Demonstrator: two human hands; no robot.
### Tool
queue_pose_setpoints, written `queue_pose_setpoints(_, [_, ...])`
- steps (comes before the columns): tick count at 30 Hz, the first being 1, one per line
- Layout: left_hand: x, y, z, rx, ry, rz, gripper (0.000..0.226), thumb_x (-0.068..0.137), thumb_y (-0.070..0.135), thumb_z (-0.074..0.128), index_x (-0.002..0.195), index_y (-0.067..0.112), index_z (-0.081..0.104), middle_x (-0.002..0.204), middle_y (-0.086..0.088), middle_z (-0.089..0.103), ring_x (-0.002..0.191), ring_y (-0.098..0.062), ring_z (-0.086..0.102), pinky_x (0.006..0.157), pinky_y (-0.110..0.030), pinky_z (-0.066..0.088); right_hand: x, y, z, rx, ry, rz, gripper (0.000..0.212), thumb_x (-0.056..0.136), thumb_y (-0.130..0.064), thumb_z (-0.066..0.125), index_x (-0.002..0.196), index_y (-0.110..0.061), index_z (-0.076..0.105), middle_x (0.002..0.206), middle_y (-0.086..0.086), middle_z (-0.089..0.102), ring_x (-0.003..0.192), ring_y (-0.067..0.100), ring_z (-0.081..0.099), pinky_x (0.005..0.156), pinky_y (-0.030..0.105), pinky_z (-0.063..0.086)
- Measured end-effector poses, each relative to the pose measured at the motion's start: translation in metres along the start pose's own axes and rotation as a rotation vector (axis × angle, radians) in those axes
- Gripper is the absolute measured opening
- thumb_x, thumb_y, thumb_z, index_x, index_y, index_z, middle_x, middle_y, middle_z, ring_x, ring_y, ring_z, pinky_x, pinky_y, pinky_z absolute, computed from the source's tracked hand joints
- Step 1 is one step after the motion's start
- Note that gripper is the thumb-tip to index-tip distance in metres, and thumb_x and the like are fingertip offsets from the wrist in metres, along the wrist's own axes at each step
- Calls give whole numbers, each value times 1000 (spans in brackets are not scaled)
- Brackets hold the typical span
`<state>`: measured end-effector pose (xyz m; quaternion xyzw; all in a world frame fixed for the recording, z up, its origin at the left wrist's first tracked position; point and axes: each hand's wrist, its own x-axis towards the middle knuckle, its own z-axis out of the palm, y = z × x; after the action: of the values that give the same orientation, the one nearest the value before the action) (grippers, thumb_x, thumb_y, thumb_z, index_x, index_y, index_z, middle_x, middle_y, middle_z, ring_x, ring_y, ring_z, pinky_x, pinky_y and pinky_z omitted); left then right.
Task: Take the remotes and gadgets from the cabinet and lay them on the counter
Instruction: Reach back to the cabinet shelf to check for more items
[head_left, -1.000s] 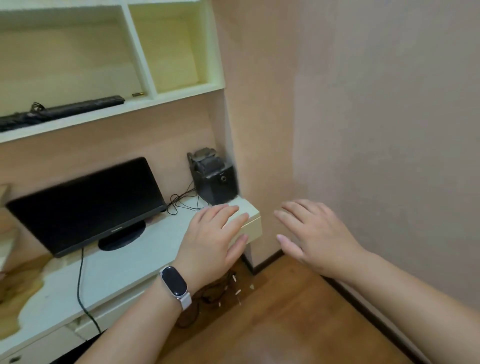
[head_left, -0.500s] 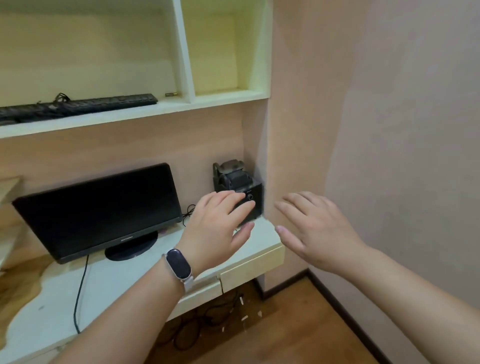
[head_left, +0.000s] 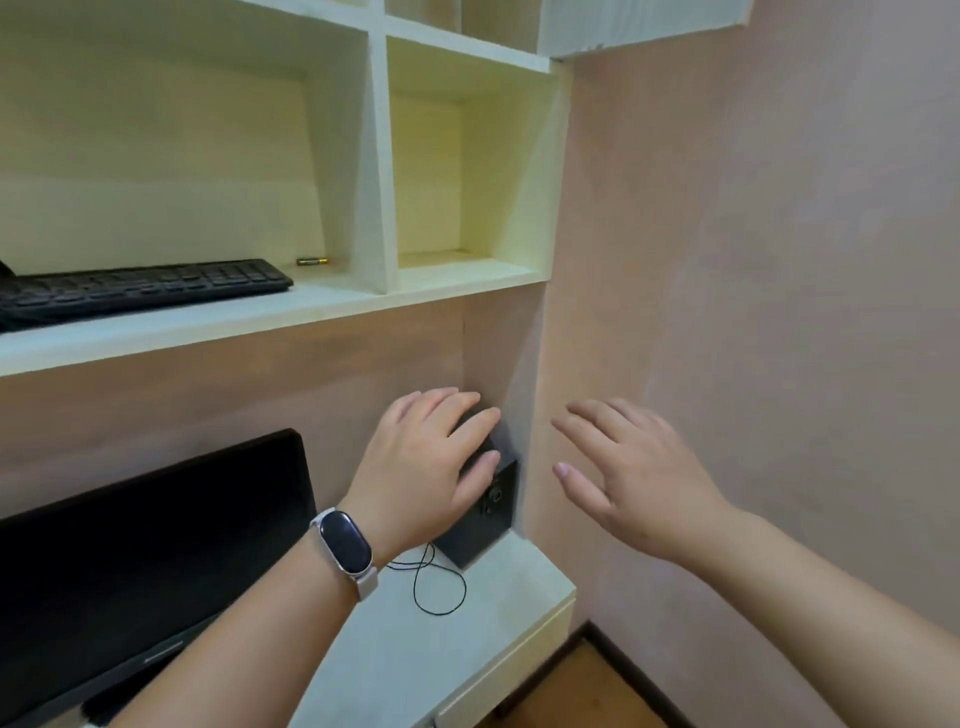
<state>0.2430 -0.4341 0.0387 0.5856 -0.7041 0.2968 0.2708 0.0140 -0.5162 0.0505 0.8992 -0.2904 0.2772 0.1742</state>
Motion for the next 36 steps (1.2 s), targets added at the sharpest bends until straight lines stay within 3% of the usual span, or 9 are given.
queue_pose_setpoints(11, [69,-43,4,59,10,22,42,91,42,50,124,19,64,127,-4,63,121,-27,53,102,-42,35,74,30,11,44,135,41,47,91,-45,44,119,-13,64,117,5,64,105,27,58,81,38,48])
queue_pose_setpoints(22, [179,-57,14,258,141,57,40,90,42,50,117,18,67,120,-5,66,111,-29,59,92,-39,37,157,122,20,153,308,-3,47,90,-45,43,121,-15,63,119,2,63,109,25,57,83,36,45])
queue_pose_setpoints(26, [223,-62,12,310,223,28,41,90,40,51,119,15,66,122,-8,64,112,-29,56,92,-41,38,188,159,15,347,382,30,54,88,-48,41,124,-13,61,125,4,61,114,23,52,90,33,39])
queue_pose_setpoints(31, [267,-74,7,478,240,31,41,90,38,52,119,13,66,124,-11,64,115,-32,56,98,-47,38,228,202,-4,572,427,51,67,84,-58,34,139,-22,45,139,-6,49,128,10,41,99,23,30])
queue_pose_setpoints(36, [295,-86,-8,653,218,86,42,90,35,55,123,11,64,129,-15,61,120,-36,54,100,-48,38,270,237,-19,764,526,9,78,82,-62,39,145,-17,35,144,0,43,132,12,39,103,27,31])
